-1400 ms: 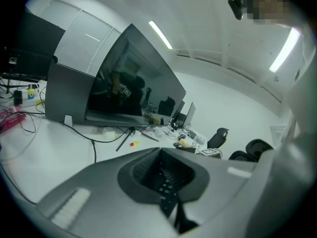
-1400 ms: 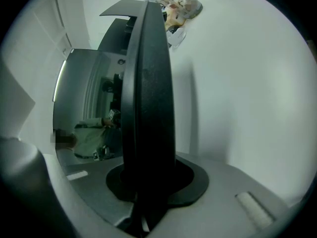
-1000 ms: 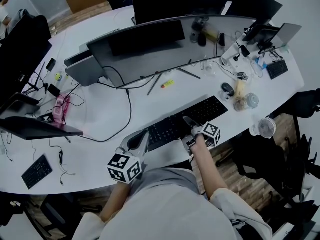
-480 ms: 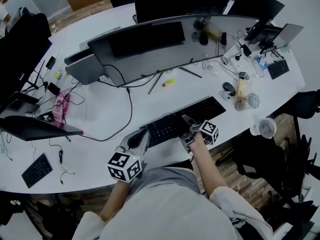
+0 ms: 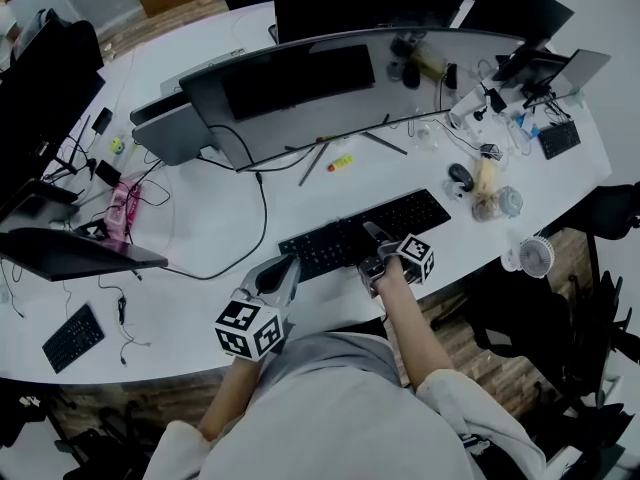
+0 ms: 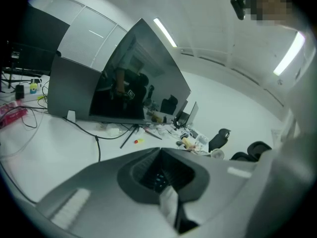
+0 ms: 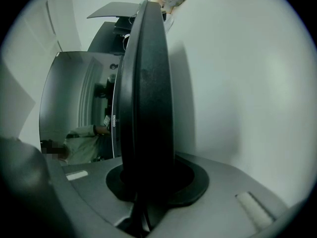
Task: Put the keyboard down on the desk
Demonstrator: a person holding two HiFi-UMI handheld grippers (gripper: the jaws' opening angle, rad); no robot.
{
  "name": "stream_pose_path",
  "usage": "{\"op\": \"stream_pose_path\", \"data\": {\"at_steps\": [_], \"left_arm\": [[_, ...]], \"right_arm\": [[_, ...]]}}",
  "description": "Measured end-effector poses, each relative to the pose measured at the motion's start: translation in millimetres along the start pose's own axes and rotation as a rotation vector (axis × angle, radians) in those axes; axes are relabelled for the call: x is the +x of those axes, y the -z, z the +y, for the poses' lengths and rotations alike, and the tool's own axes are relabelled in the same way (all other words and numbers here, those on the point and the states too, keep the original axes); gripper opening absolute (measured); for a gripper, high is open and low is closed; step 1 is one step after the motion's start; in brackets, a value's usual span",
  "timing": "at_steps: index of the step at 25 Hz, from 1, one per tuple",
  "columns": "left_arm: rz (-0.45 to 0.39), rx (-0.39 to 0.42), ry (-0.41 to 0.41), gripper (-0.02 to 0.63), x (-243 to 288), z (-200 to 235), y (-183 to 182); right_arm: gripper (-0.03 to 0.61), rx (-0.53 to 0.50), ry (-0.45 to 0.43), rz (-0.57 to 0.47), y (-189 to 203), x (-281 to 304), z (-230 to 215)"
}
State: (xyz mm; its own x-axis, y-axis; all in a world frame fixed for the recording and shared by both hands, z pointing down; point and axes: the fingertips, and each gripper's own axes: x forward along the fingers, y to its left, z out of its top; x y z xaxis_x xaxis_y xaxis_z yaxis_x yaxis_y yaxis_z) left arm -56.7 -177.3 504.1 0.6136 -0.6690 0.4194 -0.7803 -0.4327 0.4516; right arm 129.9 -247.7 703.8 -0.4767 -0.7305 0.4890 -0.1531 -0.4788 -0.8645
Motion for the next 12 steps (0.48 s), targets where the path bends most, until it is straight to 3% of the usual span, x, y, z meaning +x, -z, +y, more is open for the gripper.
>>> {"op": "stream_pose_path", "data": {"at_steps": [6, 12], "left_arm": [[-0.001, -0.009, -0.002, 0.0, -1.4, 5.0, 0.3], [-0.002, -0.016, 0.008, 0.0, -0.3, 5.4, 0.4]], "right_arm": [[0.083, 0.007, 0.005, -0.01, 2.2, 4.3, -0.6], [0.112, -0.043, 0.069, -0.048, -0.6, 2.1, -1.8]]}}
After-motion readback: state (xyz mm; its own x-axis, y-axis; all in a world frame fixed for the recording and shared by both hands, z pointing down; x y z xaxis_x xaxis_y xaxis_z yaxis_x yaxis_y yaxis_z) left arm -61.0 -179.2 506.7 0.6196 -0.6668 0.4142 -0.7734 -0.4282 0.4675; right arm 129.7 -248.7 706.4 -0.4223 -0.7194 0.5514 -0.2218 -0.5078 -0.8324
